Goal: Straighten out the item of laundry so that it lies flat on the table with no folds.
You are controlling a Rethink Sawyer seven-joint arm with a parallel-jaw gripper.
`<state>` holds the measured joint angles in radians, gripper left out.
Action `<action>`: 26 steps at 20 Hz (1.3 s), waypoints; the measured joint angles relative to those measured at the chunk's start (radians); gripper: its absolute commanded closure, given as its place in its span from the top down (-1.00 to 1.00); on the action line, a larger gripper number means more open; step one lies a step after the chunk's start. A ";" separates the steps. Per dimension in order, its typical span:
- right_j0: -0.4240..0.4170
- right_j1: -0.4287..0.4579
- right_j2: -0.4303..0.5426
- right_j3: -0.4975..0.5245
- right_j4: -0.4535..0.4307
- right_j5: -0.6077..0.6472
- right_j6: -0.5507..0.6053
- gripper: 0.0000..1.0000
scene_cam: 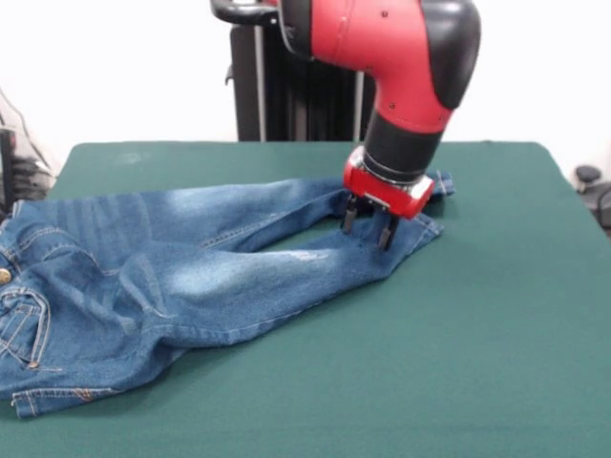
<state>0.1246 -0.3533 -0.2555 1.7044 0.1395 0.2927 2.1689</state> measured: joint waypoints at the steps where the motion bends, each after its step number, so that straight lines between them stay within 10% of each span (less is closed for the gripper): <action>1: 0.000 -0.003 0.001 0.002 -0.003 -0.003 0.000 1.00; 13: -0.206 -0.074 0.184 0.115 -0.145 -0.143 0.000 1.00; 14: -0.223 -0.079 0.199 0.124 -0.166 -0.160 0.000 -1.00; 26: -0.271 -0.090 0.231 0.162 -0.182 -0.218 0.000 -1.00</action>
<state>-0.1463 -0.4434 -0.0242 1.8666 -0.0426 0.0752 2.1691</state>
